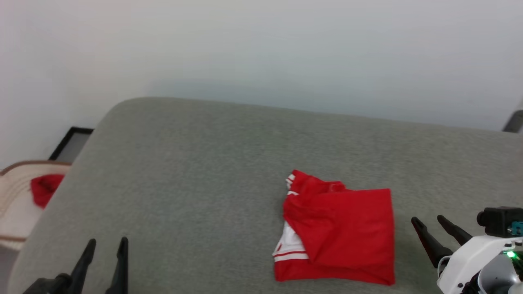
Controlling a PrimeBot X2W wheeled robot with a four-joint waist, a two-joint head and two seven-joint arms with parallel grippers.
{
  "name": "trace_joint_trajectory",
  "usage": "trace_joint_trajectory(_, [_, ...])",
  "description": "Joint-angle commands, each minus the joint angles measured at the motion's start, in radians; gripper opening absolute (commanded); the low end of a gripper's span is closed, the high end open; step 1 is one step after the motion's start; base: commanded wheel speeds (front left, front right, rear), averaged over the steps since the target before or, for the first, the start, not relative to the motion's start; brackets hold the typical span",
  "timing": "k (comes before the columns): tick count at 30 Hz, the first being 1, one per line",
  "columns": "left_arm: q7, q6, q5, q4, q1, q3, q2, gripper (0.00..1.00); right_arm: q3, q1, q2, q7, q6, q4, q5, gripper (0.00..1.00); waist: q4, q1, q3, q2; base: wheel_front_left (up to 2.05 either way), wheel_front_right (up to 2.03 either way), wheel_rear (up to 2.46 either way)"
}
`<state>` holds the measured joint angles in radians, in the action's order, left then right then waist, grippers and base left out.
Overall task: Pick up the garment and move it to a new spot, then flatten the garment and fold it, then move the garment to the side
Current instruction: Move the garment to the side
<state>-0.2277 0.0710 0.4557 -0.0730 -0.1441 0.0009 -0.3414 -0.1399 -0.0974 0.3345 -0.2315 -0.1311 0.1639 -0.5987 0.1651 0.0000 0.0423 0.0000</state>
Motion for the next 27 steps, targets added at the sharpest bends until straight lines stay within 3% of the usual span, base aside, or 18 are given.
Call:
trace_joint_trajectory(1, [0.002, -0.002, -0.004, 0.004, -0.007, -0.004, 0.003, 1.00, -0.004, -0.019, 0.006, -0.024, 0.001, 0.011, -0.010, 1.00, 0.070, 0.0000, -0.013, 0.0000, 0.00, 0.00, 0.00])
trace_joint_trajectory(13, [-0.012, 0.000, 0.005, -0.007, 0.024, -0.034, 0.037, 1.00, 0.053, -0.078, -0.003, -0.230, 0.001, 0.063, 0.039, 1.00, 0.152, 0.0000, -0.088, 0.0000, 0.00, 0.00, 0.00])
trace_joint_trajectory(27, [-0.034, 0.019, 0.002, -0.064, 0.099, -0.061, 0.089, 1.00, 0.122, -0.115, -0.063, -0.518, 0.001, 0.087, 0.099, 1.00, 0.186, 0.0000, -0.183, 0.0000, 0.00, 0.00, 0.00])
